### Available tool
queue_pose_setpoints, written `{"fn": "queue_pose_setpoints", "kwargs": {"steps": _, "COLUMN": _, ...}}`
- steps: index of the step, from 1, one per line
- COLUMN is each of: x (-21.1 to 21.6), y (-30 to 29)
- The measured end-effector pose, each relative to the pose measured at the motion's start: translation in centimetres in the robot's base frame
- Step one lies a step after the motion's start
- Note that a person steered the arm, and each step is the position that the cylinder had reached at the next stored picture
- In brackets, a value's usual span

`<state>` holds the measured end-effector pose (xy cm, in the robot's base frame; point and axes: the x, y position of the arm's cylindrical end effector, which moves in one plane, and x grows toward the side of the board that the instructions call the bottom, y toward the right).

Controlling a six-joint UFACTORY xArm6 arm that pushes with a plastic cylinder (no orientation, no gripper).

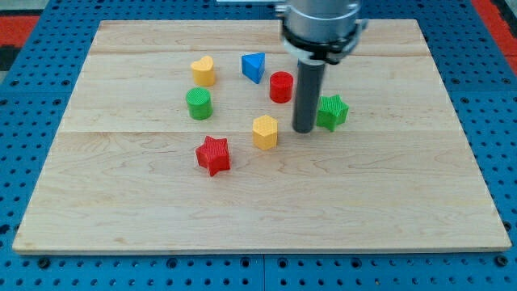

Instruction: Move the yellow hexagon along with the red star down a bit

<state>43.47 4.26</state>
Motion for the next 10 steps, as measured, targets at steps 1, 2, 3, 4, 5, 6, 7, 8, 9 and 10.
{"fn": "queue_pose_setpoints", "kwargs": {"steps": 1, "x": 0.0, "y": -2.3}}
{"fn": "queue_pose_setpoints", "kwargs": {"steps": 2, "x": 0.0, "y": -4.1}}
{"fn": "queue_pose_setpoints", "kwargs": {"steps": 3, "x": 0.0, "y": -4.8}}
{"fn": "queue_pose_setpoints", "kwargs": {"steps": 4, "x": 0.1, "y": -5.5}}
{"fn": "queue_pose_setpoints", "kwargs": {"steps": 5, "x": 0.5, "y": -6.2}}
{"fn": "queue_pose_setpoints", "kwargs": {"steps": 6, "x": 1.6, "y": -6.5}}
{"fn": "queue_pose_setpoints", "kwargs": {"steps": 7, "x": 3.0, "y": -6.7}}
{"fn": "queue_pose_setpoints", "kwargs": {"steps": 8, "x": 3.2, "y": -7.2}}
{"fn": "queue_pose_setpoints", "kwargs": {"steps": 9, "x": 4.1, "y": -5.3}}
{"fn": "queue_pose_setpoints", "kwargs": {"steps": 10, "x": 5.2, "y": 2.9}}
